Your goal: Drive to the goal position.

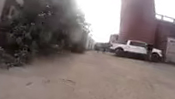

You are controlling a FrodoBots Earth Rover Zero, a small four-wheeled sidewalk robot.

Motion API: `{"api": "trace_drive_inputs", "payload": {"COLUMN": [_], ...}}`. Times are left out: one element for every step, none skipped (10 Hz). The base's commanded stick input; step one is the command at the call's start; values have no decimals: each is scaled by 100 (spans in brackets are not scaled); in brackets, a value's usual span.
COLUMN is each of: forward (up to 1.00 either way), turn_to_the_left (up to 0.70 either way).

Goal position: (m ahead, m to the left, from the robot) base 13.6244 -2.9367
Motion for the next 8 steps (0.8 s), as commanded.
{"api": "trace_drive_inputs", "payload": {"forward": [70, 70, 70, 50, 50, 50, 50, 50], "turn_to_the_left": [1, 1, 1, -49, -49, -28, 1, 1]}}
